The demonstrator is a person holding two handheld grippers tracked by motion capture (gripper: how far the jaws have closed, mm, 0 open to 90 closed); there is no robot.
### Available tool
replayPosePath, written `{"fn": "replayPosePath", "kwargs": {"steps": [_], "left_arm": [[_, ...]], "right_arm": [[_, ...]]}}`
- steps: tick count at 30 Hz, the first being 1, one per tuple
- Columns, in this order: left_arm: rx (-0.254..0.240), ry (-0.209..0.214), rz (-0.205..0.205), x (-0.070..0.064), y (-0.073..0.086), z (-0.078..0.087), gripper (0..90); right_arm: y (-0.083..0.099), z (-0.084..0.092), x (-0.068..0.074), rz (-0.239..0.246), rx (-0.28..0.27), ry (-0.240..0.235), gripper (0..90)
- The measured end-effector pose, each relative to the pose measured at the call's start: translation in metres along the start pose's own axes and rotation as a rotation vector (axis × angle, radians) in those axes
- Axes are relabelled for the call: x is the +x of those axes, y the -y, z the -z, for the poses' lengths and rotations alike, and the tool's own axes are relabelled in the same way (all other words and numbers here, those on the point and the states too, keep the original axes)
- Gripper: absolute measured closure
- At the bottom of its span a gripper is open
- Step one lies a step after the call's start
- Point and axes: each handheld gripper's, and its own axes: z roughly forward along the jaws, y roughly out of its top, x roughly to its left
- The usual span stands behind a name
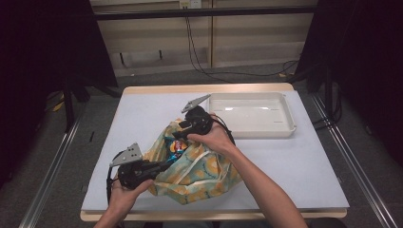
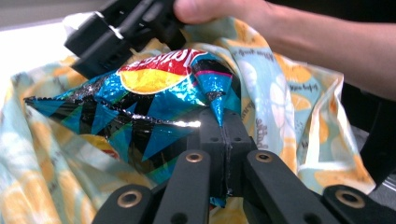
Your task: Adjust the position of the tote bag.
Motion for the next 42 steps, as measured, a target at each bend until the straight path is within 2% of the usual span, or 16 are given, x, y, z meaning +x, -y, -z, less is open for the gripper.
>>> {"fn": "replayPosePath", "kwargs": {"steps": [7,10,14,16,19,22,28,30,31,33,34,35,37,38,40,42], "left_arm": [[-0.019,-0.017,-0.016,0.001,-0.01,0.005,89.6],[-0.024,-0.031,-0.014,0.003,-0.008,0.015,89.6],[-0.034,-0.05,0.001,0.007,-0.005,0.026,89.5],[-0.042,-0.048,0.001,0.008,-0.005,0.029,89.6],[-0.056,-0.061,0.013,0.012,-0.005,0.035,89.6],[-0.055,-0.081,0.006,0.015,-0.007,0.041,89.6],[-0.071,-0.091,-0.003,0.017,-0.013,0.049,89.6],[-0.078,-0.094,-0.006,0.018,-0.015,0.051,89.6],[-0.074,-0.109,-0.009,0.019,-0.017,0.053,89.6],[-0.082,-0.102,-0.005,0.02,-0.018,0.054,89.6],[-0.078,-0.119,-0.008,0.02,-0.02,0.056,89.6],[-0.094,-0.105,-0.008,0.022,-0.021,0.058,89.6],[-0.094,-0.125,-0.012,0.022,-0.025,0.062,89.6],[-0.102,-0.128,-0.01,0.023,-0.026,0.064,89.6],[-0.112,-0.144,-0.016,0.023,-0.03,0.07,89.6],[-0.125,-0.128,-0.018,0.024,-0.03,0.071,89.6]], "right_arm": [[0.003,0.021,0.001,0.005,-0.032,0.013,46.4],[0.008,0.032,0.001,-0.008,-0.057,0.016,46.0],[0.015,0.034,0.006,0.006,-0.043,0.018,46.0],[0.019,0.036,0.009,0.014,-0.053,0.039,47.9],[0.022,0.04,0.01,0.007,-0.062,0.041,49.3],[0.029,0.05,0.007,-0.016,-0.084,0.057,49.9],[0.039,0.063,0.006,-0.035,-0.108,0.051,49.7],[0.042,0.065,0.007,-0.035,-0.103,0.049,49.7],[0.045,0.065,0.008,-0.035,-0.1,0.045,49.8],[0.047,0.065,0.01,-0.036,-0.097,0.04,50.2],[0.048,0.065,0.012,-0.033,-0.092,0.037,52.3],[0.05,0.065,0.014,-0.029,-0.09,0.027,54.7],[0.052,0.064,0.018,-0.02,-0.085,0.017,58.3],[0.055,0.063,0.022,-0.017,-0.083,0.002,67.9],[0.059,0.063,0.025,-0.005,-0.099,0.041,74.8],[0.061,0.062,0.026,-0.014,-0.103,0.034,77.5]]}}
